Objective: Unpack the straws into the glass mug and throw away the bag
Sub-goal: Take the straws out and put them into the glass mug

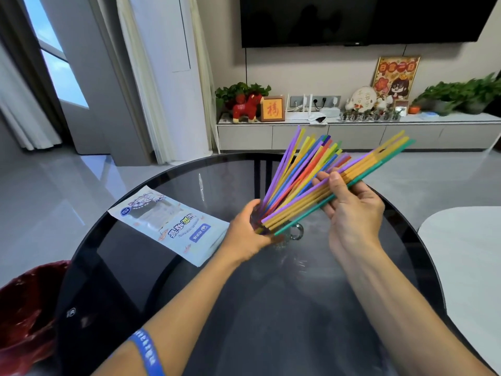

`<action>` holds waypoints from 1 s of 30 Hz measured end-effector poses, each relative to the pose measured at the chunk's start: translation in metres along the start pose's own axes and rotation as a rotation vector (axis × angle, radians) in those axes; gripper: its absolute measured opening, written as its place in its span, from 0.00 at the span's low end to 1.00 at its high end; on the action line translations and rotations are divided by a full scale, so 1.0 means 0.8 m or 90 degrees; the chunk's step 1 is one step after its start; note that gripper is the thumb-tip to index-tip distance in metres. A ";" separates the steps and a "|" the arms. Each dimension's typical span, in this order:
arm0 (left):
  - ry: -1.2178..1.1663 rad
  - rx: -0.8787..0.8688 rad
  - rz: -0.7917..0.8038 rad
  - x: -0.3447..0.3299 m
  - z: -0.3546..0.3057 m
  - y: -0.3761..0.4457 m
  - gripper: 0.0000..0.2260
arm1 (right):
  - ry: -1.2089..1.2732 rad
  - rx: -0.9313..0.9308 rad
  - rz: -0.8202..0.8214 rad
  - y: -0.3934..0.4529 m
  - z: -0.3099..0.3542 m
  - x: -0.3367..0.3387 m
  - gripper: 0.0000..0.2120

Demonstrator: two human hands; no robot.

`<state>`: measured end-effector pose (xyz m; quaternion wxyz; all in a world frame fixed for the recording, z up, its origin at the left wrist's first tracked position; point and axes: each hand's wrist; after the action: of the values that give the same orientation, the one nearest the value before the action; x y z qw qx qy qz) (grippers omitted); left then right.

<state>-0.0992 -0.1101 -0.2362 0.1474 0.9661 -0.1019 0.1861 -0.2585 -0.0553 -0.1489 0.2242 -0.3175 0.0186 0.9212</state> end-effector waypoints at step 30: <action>0.266 0.007 -0.083 0.033 -0.002 -0.094 0.40 | -0.473 -0.076 0.207 -0.003 -0.076 0.001 0.38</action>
<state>-0.0570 -0.0431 -0.2435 0.1717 0.9117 -0.0056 0.3731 -0.2228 -0.0637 -0.1976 0.0486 0.0313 -0.0672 0.9961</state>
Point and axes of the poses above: each hand's wrist, its own y-axis towards the middle knuckle, its own x-axis out of the back of the hand, z = x × y, and after that the axes turned 9 degrees about -x, right-handed
